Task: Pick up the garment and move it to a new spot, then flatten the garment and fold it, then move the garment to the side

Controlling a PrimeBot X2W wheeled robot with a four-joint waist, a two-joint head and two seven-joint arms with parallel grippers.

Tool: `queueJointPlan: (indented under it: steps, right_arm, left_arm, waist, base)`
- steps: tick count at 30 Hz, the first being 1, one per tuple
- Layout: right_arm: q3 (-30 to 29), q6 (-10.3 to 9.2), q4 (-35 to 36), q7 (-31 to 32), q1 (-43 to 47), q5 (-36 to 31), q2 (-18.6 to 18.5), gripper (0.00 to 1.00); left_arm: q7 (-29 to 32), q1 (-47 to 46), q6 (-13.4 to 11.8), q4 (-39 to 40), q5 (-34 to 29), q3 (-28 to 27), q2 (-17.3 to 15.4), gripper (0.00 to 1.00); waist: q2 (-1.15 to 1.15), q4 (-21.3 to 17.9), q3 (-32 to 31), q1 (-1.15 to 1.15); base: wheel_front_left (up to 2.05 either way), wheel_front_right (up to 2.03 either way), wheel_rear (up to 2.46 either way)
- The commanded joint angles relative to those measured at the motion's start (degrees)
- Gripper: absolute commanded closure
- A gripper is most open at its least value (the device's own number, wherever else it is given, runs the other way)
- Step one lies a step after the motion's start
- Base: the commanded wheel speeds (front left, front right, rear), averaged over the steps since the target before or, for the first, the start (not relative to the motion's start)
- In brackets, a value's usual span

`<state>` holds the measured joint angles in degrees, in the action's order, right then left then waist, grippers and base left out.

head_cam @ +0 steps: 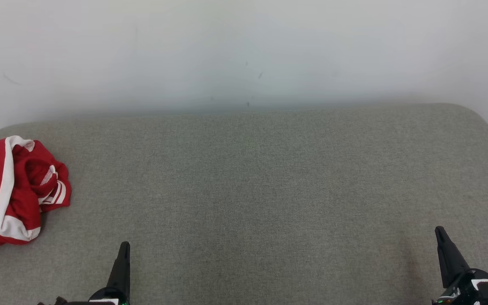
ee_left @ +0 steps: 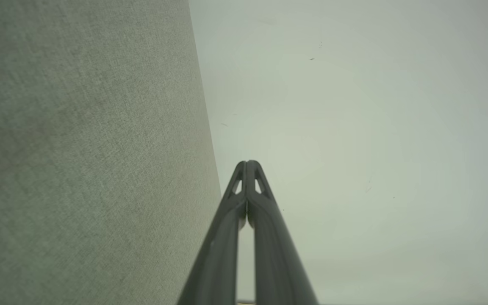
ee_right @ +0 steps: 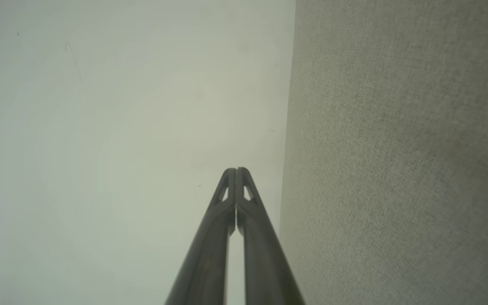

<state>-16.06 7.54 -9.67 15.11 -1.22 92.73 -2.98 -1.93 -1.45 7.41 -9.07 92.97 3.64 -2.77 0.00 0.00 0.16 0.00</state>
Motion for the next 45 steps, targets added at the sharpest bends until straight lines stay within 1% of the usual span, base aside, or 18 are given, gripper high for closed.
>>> queueJointPlan:
  steps: [1, 40, 41, 45]
  right_arm:
    - [0.0, -0.11, 0.0, 0.0, -0.4, -0.2, 0.1, 1.00]
    - [0.0, -0.11, 0.0, 0.0, -0.4, -0.2, 0.1, 1.00]
    - [0.0, 0.00, 0.0, 0.0, 0.0, 0.0, 0.0, 0.00]
    - [0.3, 0.01, -1.7, -0.2, 0.9, 0.0, 0.3, 0.00]
  left_arm:
    - [0.0, -0.5, 0.2, 0.1, 0.4, 0.0, -0.2, 1.00]
    - [0.0, -0.5, 0.2, 0.1, 0.4, 0.0, -0.2, 1.00]
    - [0.0, 0.0, 0.0, 0.0, 0.0, 0.0, 0.0, 0.00]
    - [-0.1, 0.9, 0.0, -1.6, 0.0, 0.1, 0.1, 0.00]
  waist:
    - [0.00, 0.0, 0.0, 0.00]
    - [0.00, 0.0, 0.0, 0.00]
    - [0.00, 0.0, 0.0, 0.00]
    - [0.00, 0.0, 0.0, 0.00]
  base:
    - [0.00, 0.00, 0.00]
    - [0.00, 0.00, 0.00]
    - [0.00, 0.00, 0.00]
    - [0.00, 0.00, 0.00]
